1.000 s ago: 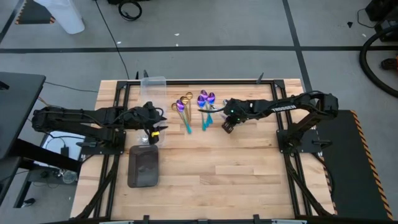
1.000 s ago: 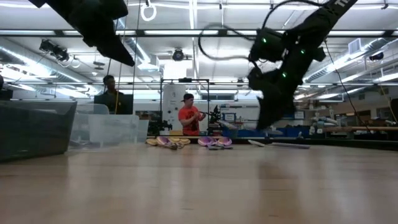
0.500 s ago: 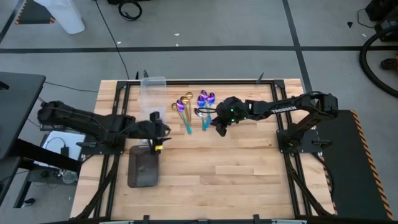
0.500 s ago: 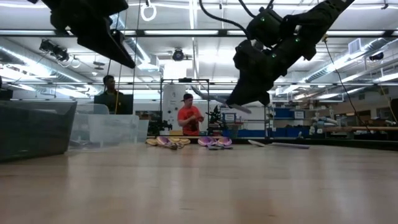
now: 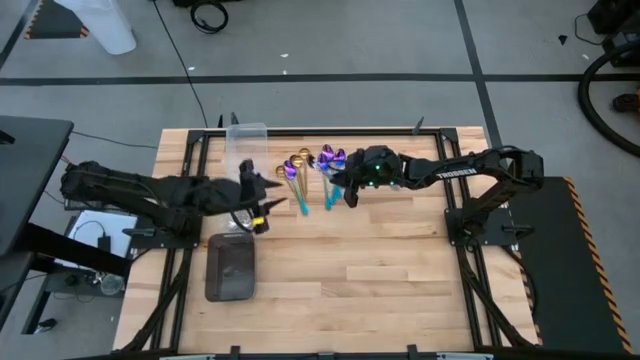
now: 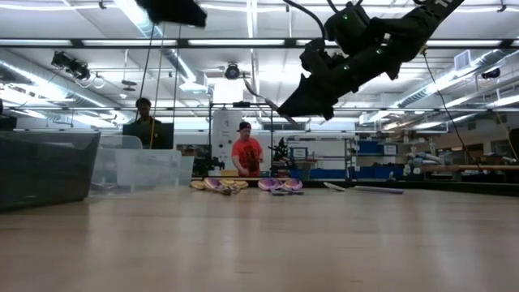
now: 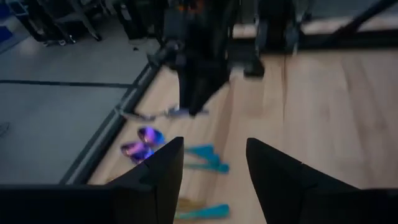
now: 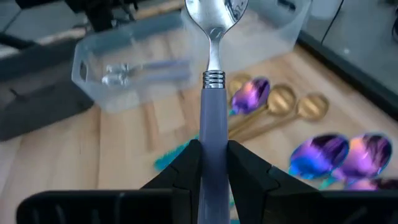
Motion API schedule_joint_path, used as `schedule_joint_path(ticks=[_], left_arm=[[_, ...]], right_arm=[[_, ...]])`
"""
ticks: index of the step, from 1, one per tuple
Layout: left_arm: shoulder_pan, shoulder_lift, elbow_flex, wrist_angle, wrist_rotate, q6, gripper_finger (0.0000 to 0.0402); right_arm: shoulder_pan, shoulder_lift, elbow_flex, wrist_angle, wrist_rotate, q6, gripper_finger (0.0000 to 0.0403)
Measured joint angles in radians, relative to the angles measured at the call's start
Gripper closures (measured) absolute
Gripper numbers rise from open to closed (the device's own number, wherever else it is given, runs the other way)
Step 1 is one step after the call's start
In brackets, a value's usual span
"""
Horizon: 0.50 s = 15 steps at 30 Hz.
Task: Sort silverware by color (type)
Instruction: Put the blue spoon into the bottom transparent bin
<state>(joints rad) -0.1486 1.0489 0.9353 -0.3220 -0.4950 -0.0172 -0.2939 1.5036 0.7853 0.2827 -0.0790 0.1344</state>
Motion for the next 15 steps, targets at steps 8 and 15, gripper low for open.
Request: schedule_joint_path(ticks=[8,15], left_arm=[[-0.007,-0.004,0.266,-0.273,0.002,0.06,0.0219],[0.002,-0.026,0.262,-0.372,0.002,0.02,0.0219]], right_arm=[[-0.099,-0.001,0.0,0.073,-0.103,-0.086,0.0326],[-0.099,-0.001,0.0,0.208,-0.107,-0.046,0.0326]])
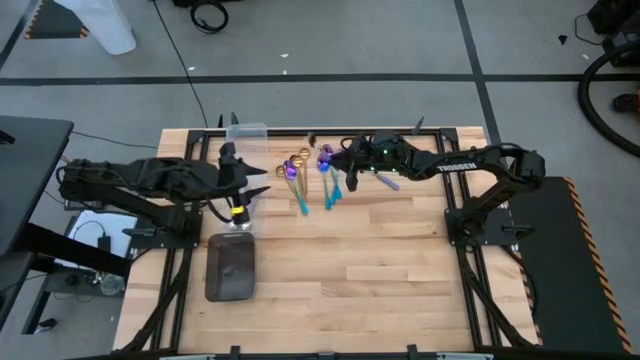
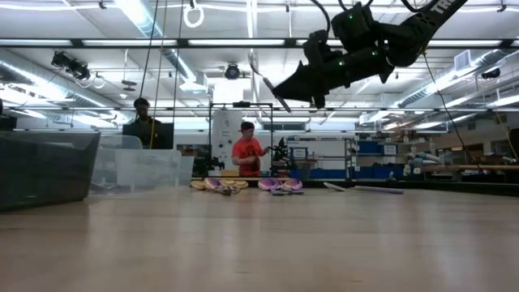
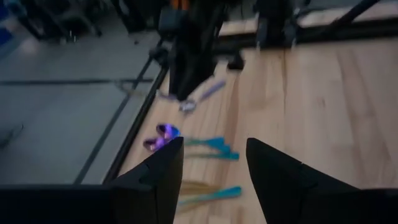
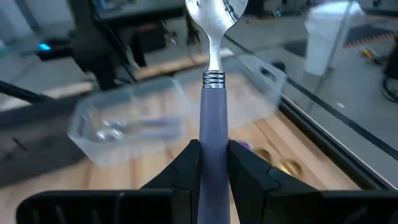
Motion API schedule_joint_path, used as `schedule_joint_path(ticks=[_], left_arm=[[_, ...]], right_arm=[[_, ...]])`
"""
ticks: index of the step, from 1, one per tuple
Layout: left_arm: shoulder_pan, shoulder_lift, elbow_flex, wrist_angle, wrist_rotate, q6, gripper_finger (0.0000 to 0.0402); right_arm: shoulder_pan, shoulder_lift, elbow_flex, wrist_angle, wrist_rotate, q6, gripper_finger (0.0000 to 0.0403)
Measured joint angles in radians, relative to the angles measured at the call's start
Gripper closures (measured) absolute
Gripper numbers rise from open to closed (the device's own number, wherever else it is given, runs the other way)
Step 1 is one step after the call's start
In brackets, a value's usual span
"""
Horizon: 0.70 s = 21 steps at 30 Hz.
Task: Sort silverware by color (type)
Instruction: Put the blue spoon into the bottom transparent bin
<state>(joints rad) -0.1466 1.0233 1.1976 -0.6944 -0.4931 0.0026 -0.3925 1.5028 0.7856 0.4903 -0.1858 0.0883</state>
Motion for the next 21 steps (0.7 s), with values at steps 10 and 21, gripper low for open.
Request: schedule_joint_path(ticks=[10,21], left_arm=[[-0.009,-0.002,-0.225,0.014,-0.001,-0.018,0.0219],[-0.007,-0.005,-0.278,0.151,-0.03,0.136,0.0219]], right_arm=[[0.099,0.0,0.0,-0.143,0.011,0.128,0.0326],[0.217,0.068,0.171,-0.236,0.085,0.14,0.0326]])
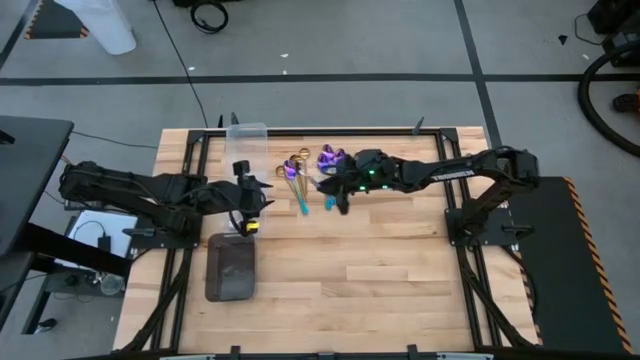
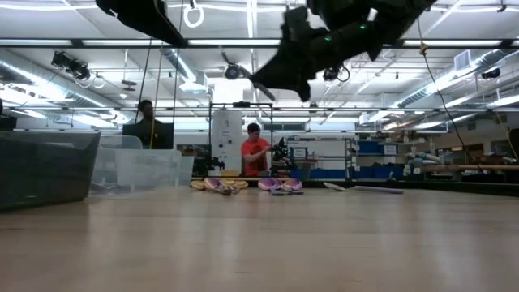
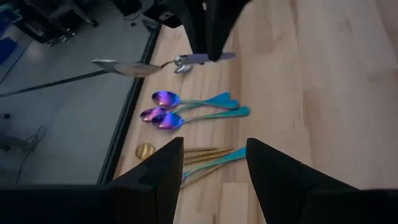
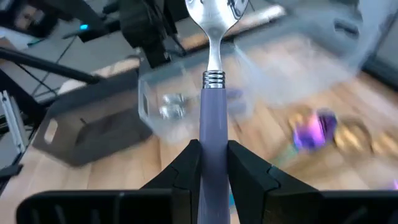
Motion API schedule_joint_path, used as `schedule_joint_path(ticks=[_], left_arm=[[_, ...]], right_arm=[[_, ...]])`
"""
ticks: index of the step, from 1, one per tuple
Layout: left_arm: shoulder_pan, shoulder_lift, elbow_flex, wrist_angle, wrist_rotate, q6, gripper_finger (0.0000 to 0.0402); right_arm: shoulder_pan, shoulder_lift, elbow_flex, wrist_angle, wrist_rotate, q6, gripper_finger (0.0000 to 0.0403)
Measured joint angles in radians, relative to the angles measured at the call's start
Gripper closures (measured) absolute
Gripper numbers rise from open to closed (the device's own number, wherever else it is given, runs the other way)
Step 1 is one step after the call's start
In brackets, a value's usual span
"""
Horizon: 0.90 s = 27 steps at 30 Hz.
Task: Sort silverware by color (type)
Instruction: Put the blue spoon into the bottom transparent bin
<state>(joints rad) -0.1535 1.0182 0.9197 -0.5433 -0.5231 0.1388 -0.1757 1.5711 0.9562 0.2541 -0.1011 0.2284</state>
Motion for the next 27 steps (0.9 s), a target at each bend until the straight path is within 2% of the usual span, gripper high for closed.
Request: schedule_joint_path(ticks=[6,14,18,23,27], left_arm=[[-0.003,-0.041,0.014,-0.094,-0.033,-0.109,0.0219],[-0.051,-0.123,0.014,-0.173,0.003,-0.223,0.0219],[-0.074,-0.175,0.041,-0.217,0.007,-0.3,0.0219],[-0.11,-0.215,0.045,-0.263,0.038,-0.337,0.0219],[-0.119,-0.172,0.045,-0.27,0.014,-0.286,0.0219]], right_arm=[[-0.012,0.139,0.185,-0.045,-0.026,-0.094,0.0326],[-0.017,0.325,0.362,-0.046,-0.128,-0.325,0.0326],[0.004,0.422,0.435,-0.046,-0.103,-0.443,0.0326],[0.006,0.495,0.544,-0.171,-0.084,-0.395,0.0326],[0.002,0.531,0.641,-0.308,-0.105,-0.299,0.0326]])
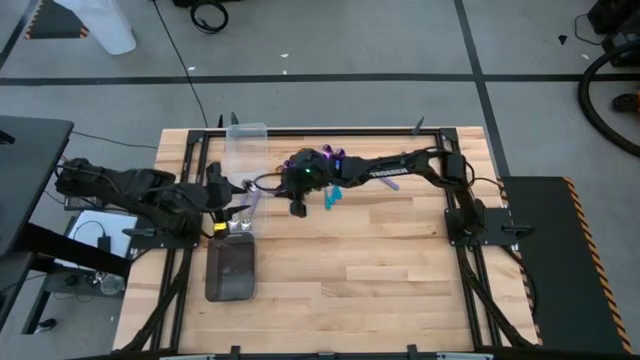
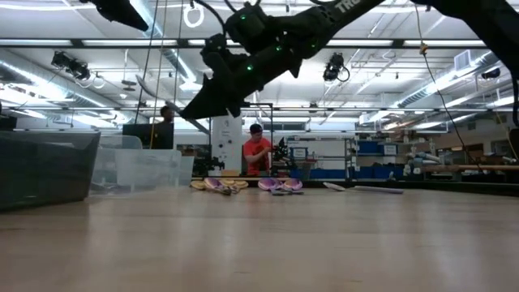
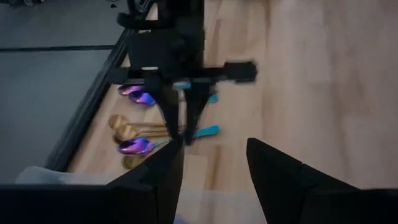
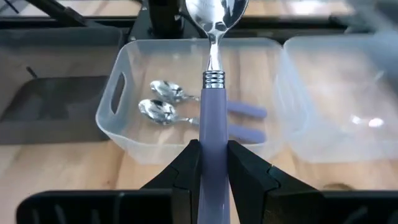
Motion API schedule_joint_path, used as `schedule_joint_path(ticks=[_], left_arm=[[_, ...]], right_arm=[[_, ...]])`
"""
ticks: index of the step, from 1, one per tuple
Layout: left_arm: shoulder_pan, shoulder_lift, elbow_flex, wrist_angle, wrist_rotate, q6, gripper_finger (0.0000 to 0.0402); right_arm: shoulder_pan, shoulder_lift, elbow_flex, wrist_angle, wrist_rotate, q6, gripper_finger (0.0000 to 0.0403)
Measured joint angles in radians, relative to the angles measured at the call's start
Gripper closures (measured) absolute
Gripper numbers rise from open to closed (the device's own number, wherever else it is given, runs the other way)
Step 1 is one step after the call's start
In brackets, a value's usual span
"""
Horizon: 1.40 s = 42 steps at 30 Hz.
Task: Sort silverware by color (type)
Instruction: Put the blue spoon into the bottom transparent bin
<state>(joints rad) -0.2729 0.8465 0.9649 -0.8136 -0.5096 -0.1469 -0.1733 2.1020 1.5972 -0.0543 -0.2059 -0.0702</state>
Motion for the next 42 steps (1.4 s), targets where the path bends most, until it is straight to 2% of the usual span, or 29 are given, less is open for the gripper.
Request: schedule_joint_path(ticks=[4,9,15,21,26,38,42], left_arm=[[0.004,0.098,0.0,-0.001,-0.037,0.052,0.0219],[0.007,0.226,0.0,-0.031,-0.124,0.113,0.0218],[-0.009,0.336,0.0,-0.048,-0.261,0.204,0.0211],[-0.009,0.415,0.0,-0.048,-0.324,0.293,0.0185],[-0.009,0.445,-0.001,-0.041,-0.353,0.333,0.0187],[0.001,0.445,-0.001,-0.038,-0.356,0.447,0.0284],[0.0,0.445,-0.001,-0.041,-0.349,0.432,0.0331]], right_arm=[[0.001,0.026,0.079,-0.086,-0.034,0.103,0.0326],[-0.006,0.019,0.089,-0.083,-0.106,0.225,0.0326],[-0.034,0.01,0.089,-0.075,-0.221,0.262,0.0326],[-0.052,0.01,0.089,-0.058,-0.308,0.29,0.0326],[-0.052,0.01,0.089,-0.053,-0.316,0.296,0.0326],[-0.03,0.01,0.089,-0.052,-0.328,0.308,0.0326],[-0.026,0.01,0.089,-0.051,-0.334,0.306,0.0326]])
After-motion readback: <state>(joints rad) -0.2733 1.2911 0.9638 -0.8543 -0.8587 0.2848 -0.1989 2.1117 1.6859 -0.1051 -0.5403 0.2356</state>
